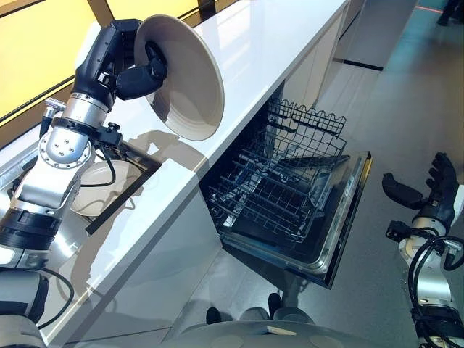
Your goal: Pick up plates and place into dishwasher.
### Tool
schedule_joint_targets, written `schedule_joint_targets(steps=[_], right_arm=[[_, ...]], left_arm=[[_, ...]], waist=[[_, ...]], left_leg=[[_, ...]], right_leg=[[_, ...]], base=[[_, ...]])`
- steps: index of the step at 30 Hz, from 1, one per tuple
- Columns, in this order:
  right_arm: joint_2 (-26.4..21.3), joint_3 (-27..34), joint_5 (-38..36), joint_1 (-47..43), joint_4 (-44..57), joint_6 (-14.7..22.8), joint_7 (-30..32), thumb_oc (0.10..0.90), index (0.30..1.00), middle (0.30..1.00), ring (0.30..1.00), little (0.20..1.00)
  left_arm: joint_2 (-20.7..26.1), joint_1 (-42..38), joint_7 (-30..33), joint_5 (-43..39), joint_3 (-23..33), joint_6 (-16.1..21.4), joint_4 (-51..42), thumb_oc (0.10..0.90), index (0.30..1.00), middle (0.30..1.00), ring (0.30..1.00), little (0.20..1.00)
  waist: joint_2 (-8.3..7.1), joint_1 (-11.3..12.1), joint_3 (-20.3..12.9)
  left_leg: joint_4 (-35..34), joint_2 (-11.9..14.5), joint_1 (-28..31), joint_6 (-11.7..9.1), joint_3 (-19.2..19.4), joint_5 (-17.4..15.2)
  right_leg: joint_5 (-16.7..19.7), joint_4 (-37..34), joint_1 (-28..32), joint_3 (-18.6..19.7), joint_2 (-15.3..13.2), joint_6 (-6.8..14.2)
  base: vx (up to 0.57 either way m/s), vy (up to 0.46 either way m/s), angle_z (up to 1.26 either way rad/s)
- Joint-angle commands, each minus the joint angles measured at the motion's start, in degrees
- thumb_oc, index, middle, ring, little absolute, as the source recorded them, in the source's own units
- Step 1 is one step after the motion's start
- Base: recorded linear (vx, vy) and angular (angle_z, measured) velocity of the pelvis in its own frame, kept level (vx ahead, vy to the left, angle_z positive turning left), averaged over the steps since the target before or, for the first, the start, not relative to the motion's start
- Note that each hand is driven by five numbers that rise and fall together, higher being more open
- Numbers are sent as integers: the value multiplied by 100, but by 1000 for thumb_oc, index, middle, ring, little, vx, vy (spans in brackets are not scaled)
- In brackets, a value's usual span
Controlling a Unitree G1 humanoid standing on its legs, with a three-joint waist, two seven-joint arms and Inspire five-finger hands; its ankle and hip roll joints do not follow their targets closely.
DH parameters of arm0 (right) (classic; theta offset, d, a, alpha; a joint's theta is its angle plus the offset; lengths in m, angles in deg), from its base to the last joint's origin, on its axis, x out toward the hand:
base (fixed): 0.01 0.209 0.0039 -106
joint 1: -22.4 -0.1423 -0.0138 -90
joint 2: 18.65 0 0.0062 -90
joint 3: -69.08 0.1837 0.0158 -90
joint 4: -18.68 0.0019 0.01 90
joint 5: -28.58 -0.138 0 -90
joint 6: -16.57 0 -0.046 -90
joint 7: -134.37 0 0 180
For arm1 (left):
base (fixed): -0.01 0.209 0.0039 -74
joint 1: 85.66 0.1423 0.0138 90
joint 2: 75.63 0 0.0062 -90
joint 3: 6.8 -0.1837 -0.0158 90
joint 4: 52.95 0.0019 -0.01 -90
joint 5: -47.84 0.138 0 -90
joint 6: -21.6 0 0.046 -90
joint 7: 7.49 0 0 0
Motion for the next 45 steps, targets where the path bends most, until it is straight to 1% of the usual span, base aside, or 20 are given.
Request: schedule_joint_targets(steps=[1,4,8,10,12,15,18,21,25,30,35,38,42,43,45], right_arm=[[-471,50,265,-564,794,686,-33,800,900,900,900,900],[-571,-86,-120,-703,1147,735,-618,800,900,900,900,900],[-582,-425,-597,-861,1438,620,-1502,800,900,900,900,900],[-554,-586,-940,-898,1518,542,-2033,800,900,900,900,900],[-529,-719,-1226,-928,1621,463,-2388,800,900,900,900,900],[-473,-876,-1670,-1036,1816,364,-2818,800,900,900,900,900],[-479,-1040,-1908,-1209,1964,187,-3086,800,900,900,900,900],[-491,-1164,-2016,-1319,2099,23,-3318,800,900,900,900,900],[-422,-1342,-2078,-1424,2166,-29,-3420,800,900,900,900,900],[-300,-1472,-2119,-1649,2169,-25,-3362,800,900,900,900,900],[-320,-1503,-2124,-1821,2211,-158,-3277,800,900,900,900,900],[-380,-1517,-2272,-1928,2187,-268,-3244,800,900,900,900,900],[-451,-1503,-2424,-1992,2215,-299,-3216,800,900,900,900,900],[-478,-1480,-2501,-2011,2255,-327,-3247,800,900,900,900,900],[-496,-1471,-2601,-2039,2310,-380,-3286,800,900,900,900,900]], left_arm=[[103,-661,246,92,477,503,150,100,300,300,300,200],[-15,-625,236,132,390,553,96,100,300,300,300,200],[-220,-664,227,266,239,638,72,100,300,300,300,200],[-307,-694,258,507,177,688,88,100,300,300,300,200],[-347,-716,315,655,87,720,79,100,300,300,300,200],[-402,-815,463,884,-62,809,157,100,300,300,300,200],[-465,-1026,693,1081,-259,912,334,100,300,300,300,200],[-544,-1182,761,1141,-399,993,472,100,300,300,300,200],[-706,-1327,865,1243,-583,944,468,100,300,300,300,200],[-904,-1579,1012,1540,-822,942,508,100,300,300,300,200],[-903,-1999,1026,1596,-1107,784,412,100,300,300,300,200],[-861,-2394,1015,1701,-1342,571,308,100,300,300,300,200],[-719,-2934,1035,1734,-1630,303,93,100,300,300,300,200],[-646,-3175,1095,1816,-1748,182,-15,100,300,300,300,200],[-581,-3393,1193,1825,-1862,91,-118,100,300,300,300,200]], waist=[[-106,-20,-353],[-120,-20,-377],[-143,-29,-401],[-155,-44,-424],[-172,-61,-433],[-195,-104,-434],[-212,-156,-434],[-231,-197,-449],[-238,-242,-465],[-252,-284,-483],[-250,-342,-500],[-244,-376,-524],[-216,-408,-546],[-192,-428,-562],[-178,-437,-570]], left_leg=[[39,-448,121,256,165,-367],[39,-437,124,247,222,-352],[39,-423,120,246,285,-345],[39,-414,151,248,301,-406],[39,-406,152,252,326,-407],[39,-390,178,254,374,-429],[39,-383,183,255,417,-430],[39,-376,184,250,455,-432],[39,-364,191,252,504,-433],[39,-354,206,254,550,-445],[39,-339,219,244,590,-453],[39,-325,215,236,629,-452],[39,-314,213,223,656,-453],[39,-314,204,220,655,-455],[39,-315,196,215,655,-456]], right_leg=[[63,118,43,86,133,271],[73,113,44,89,133,273],[74,113,30,88,137,264],[25,94,65,89,143,265],[23,95,63,86,144,256],[13,100,75,97,154,248],[21,104,63,119,159,248],[28,100,53,152,165,248],[37,101,40,192,178,244],[48,91,44,245,203,235],[58,87,39,296,219,243],[65,79,31,316,229,255],[69,73,20,325,240,272],[69,67,11,337,248,275],[67,64,3,343,256,276]], base=[[0,0,0],[7,-6,-7],[11,-6,-12],[34,-7,-6],[0,0,0],[0,0,0],[0,0,0],[-9,-15,-4],[-3,-12,-8],[2,-14,-9],[0,0,0],[7,-27,-9],[7,-23,-3],[0,0,0],[0,0,0]])
